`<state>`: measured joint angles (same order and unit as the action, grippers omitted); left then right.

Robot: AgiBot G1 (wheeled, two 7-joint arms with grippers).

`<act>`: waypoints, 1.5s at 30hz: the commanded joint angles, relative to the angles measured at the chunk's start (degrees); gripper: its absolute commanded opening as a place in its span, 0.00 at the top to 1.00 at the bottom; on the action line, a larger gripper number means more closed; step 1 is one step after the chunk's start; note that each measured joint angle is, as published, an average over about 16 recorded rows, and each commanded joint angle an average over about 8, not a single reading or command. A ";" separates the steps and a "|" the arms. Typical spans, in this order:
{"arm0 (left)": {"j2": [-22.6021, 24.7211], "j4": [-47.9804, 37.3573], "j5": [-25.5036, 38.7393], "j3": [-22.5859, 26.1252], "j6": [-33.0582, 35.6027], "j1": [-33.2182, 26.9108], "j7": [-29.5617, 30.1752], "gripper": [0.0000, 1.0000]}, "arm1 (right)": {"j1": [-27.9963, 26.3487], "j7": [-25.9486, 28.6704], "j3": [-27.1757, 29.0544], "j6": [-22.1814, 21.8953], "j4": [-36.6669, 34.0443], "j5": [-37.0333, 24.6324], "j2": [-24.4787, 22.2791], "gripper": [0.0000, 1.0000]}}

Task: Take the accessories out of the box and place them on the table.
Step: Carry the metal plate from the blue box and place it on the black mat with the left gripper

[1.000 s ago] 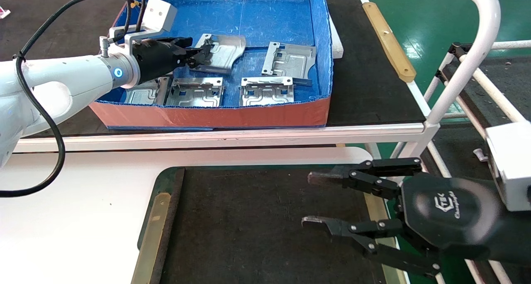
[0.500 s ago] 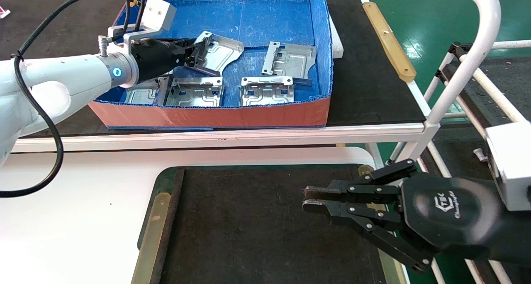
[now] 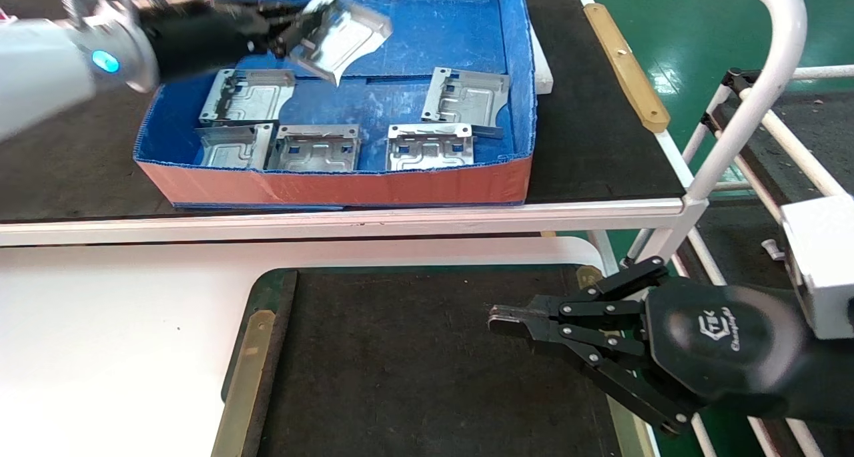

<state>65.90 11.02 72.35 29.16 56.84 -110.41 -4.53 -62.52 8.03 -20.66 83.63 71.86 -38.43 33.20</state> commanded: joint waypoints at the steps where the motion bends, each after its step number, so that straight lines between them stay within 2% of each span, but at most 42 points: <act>1: -2.05 1.86 0.16 0.17 4.81 -0.83 0.25 1.00 | 0.00 0.00 0.00 0.00 0.00 0.00 0.00 1.00; 7: -11.42 18.81 -4.99 -1.20 26.31 2.62 3.03 1.00 | 0.00 0.00 0.00 0.00 0.00 0.00 0.00 1.00; 9: -14.02 24.40 -6.44 -1.74 29.16 4.57 4.26 1.00 | 0.00 0.00 0.00 0.00 0.00 0.00 0.00 1.00; 12: -17.41 32.23 -7.78 -2.49 29.68 7.94 6.36 1.00 | 0.00 0.00 0.00 0.00 0.00 0.00 0.00 1.00; 13: -18.48 34.73 -8.07 -2.74 29.24 9.17 7.15 1.00 | 0.00 0.00 -0.01 0.00 0.00 0.00 0.00 0.95; 20: -24.86 50.03 -8.70 -4.56 22.02 17.81 13.20 1.00 | 0.00 0.00 -0.01 0.00 0.00 0.01 0.00 0.08; 21: -25.67 52.16 -8.58 -4.85 20.42 19.17 14.13 1.00 | 0.00 0.00 -0.01 0.00 0.00 0.01 0.00 0.00; 26: -28.79 62.26 -7.60 -5.92 11.90 26.84 18.25 1.00 | 0.00 0.00 -0.01 0.00 0.00 0.01 0.00 0.00; 30: -29.13 66.03 -7.48 -6.07 7.88 31.99 18.81 1.00 | 0.00 -0.01 -0.01 0.00 0.00 0.01 0.00 0.00; 45: -25.54 65.21 -8.76 -5.01 8.36 39.90 9.60 1.00 | 0.00 -0.01 -0.02 -0.01 0.00 0.01 -0.01 0.00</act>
<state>40.48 75.95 63.78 24.24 65.36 -70.61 4.64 -62.52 8.03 -20.68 83.62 71.86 -38.42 33.19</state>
